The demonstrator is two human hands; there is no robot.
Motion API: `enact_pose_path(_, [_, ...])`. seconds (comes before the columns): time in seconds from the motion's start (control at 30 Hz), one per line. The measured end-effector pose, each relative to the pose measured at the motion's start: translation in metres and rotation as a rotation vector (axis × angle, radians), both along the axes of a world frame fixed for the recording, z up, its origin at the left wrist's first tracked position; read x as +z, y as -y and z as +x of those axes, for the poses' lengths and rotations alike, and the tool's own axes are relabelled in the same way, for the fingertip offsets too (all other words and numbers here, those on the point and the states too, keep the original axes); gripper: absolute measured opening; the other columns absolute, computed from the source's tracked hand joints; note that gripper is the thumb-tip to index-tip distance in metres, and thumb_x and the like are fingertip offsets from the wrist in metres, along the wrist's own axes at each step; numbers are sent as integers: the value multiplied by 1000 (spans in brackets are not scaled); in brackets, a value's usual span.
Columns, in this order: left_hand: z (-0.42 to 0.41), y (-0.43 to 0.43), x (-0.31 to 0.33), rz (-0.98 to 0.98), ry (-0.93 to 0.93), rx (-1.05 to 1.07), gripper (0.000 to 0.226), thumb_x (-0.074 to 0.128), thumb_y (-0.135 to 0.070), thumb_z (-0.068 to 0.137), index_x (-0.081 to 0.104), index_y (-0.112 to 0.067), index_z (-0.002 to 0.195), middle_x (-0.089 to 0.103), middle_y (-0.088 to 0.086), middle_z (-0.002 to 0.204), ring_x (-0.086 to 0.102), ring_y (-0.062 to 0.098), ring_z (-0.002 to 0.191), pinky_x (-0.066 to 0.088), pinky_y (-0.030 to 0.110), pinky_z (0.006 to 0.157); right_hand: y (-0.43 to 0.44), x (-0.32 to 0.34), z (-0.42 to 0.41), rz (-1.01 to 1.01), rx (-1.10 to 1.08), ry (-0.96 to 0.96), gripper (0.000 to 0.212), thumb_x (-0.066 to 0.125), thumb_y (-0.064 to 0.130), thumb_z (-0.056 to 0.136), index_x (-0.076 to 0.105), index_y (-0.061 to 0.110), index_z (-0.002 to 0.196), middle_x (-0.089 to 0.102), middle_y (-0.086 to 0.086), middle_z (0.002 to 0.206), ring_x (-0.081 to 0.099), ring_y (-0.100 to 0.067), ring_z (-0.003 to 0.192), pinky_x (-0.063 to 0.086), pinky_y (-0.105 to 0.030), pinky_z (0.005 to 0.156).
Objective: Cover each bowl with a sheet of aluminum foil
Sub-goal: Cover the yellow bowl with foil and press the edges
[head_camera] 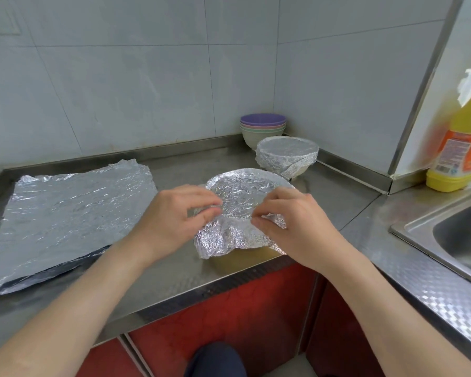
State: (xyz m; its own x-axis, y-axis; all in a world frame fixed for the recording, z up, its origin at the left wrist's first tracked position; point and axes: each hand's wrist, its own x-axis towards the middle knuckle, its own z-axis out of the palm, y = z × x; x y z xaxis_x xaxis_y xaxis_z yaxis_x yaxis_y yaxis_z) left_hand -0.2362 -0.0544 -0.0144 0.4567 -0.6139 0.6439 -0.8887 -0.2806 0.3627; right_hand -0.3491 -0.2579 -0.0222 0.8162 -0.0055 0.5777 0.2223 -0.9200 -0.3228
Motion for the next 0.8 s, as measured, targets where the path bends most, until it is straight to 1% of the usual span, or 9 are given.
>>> enact_pose_path(0.1, [-10,14,-2,60,-4,-59,26,70,-36,79,77,-20,98,70,-12,94,62,2,89,49,24,83,-3,-3,6,-11,24,4,10,67,29,83,74,23,85,63,7,85,60,-19,83,42,-38,74])
enact_pose_path(0.2, [-12,22,-8,76,-7,-86,20,69,-32,80,78,-19,93,69,-10,86,62,7,81,50,31,75,-8,-5,10,-76,41,9,5,74,14,78,73,15,83,62,-1,79,59,-25,76,43,-34,64])
enact_pose_path(0.27, [-11,23,-11,51,3,-80,17,68,-29,82,77,-17,90,68,-8,82,61,8,78,49,32,73,-12,-7,16,-139,26,31,12,80,8,72,71,12,78,61,-4,72,58,-29,69,43,-32,57])
enact_pose_path(0.33, [-11,23,-12,57,41,-72,18,64,-29,84,75,-15,87,67,-8,80,59,8,77,47,29,73,-16,-9,21,-178,23,57,15,82,6,69,69,11,75,61,-5,70,58,-30,66,44,-32,57])
enact_pose_path(0.43, [-10,19,-9,100,74,-60,16,63,-24,84,75,-13,87,67,-9,81,58,7,78,47,24,74,-19,-5,18,-151,76,49,8,71,19,77,71,13,83,62,-3,74,60,-30,71,47,-35,62])
enact_pose_path(0.53, [0,7,-5,96,48,-12,7,69,-18,82,75,-16,85,69,-10,86,60,3,84,47,24,79,-11,4,10,-87,67,-24,29,57,39,86,71,22,105,66,5,97,62,-21,94,47,-42,81])
enact_pose_path(0.67, [5,-6,-1,36,-38,74,13,77,-17,81,77,-25,90,63,-27,95,57,-10,96,37,2,88,8,11,1,-44,57,-69,27,64,42,89,71,26,109,61,12,107,57,-10,103,43,-45,95])
enact_pose_path(0.73, [-4,0,1,28,-61,37,11,77,-23,81,76,-27,91,64,-28,94,59,-8,95,40,6,86,7,9,1,-80,50,-101,27,67,43,87,71,28,109,60,14,107,56,-8,104,38,-43,98])
enact_pose_path(0.8, [-11,10,0,56,-64,-15,11,77,-31,79,77,-26,90,66,-22,90,61,1,90,48,20,84,3,5,4,-121,40,-112,25,67,43,86,71,29,106,62,14,104,56,-9,103,34,-41,96])
